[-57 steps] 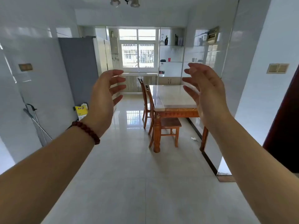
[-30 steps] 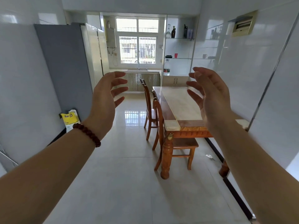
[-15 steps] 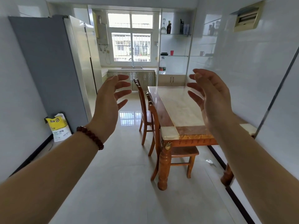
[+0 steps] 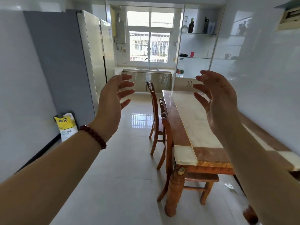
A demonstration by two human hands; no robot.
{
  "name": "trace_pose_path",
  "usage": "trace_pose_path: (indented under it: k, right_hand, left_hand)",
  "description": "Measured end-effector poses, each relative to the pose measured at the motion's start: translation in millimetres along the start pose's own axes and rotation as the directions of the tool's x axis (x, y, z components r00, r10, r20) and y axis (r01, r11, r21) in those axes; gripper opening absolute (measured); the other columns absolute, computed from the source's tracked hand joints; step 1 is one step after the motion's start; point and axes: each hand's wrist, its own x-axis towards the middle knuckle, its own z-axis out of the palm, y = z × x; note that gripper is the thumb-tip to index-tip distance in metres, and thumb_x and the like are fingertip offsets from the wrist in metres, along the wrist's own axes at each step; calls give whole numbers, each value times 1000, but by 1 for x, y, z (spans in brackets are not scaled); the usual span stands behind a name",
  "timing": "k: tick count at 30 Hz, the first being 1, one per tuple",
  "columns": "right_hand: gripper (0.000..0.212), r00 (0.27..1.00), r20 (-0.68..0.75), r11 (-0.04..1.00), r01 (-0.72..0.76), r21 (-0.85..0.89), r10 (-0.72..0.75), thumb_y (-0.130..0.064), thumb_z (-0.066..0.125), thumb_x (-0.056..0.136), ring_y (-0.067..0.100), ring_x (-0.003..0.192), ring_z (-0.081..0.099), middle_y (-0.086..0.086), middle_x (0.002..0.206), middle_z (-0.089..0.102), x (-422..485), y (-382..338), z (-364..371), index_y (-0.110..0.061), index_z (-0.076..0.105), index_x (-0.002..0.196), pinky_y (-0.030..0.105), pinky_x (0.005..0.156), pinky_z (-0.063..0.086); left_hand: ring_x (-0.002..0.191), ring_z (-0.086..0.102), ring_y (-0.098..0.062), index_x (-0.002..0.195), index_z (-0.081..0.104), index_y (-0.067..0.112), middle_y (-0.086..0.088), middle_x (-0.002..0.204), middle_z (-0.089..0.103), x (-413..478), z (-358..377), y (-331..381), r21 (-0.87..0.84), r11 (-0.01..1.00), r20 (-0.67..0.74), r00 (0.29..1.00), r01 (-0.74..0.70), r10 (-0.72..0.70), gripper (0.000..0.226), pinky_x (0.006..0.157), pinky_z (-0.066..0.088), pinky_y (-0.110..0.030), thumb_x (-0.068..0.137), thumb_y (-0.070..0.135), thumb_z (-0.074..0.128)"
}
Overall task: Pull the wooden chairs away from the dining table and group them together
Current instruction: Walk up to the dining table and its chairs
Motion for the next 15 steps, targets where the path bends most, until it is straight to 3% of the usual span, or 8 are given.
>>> trace_pose_path:
  k: [8, 15]
  right_hand:
    - [7, 1000, 9, 1000, -15, 17, 15, -19, 61, 88, 8, 86, 66, -7, 89, 67, 95, 97, 62, -24, 66, 88, 25, 80, 52]
    - [9, 999, -42, 999, -19, 46, 20, -17, 59, 89, 9, 87, 63, -6, 91, 65, 178, 163, 131, -23, 65, 88, 26, 85, 51]
  left_hand:
    - [87, 61, -11, 87, 63, 27, 7, 90, 64, 130, -41, -49, 24, 999, 27, 999, -23, 23, 31, 81, 45, -30, 95, 32, 34]
    - [87, 61, -10, 88, 63, 27, 8, 90, 64, 250, -81, -78, 28, 1000, 80, 997, -7, 5, 30, 80, 45, -29, 95, 31, 34]
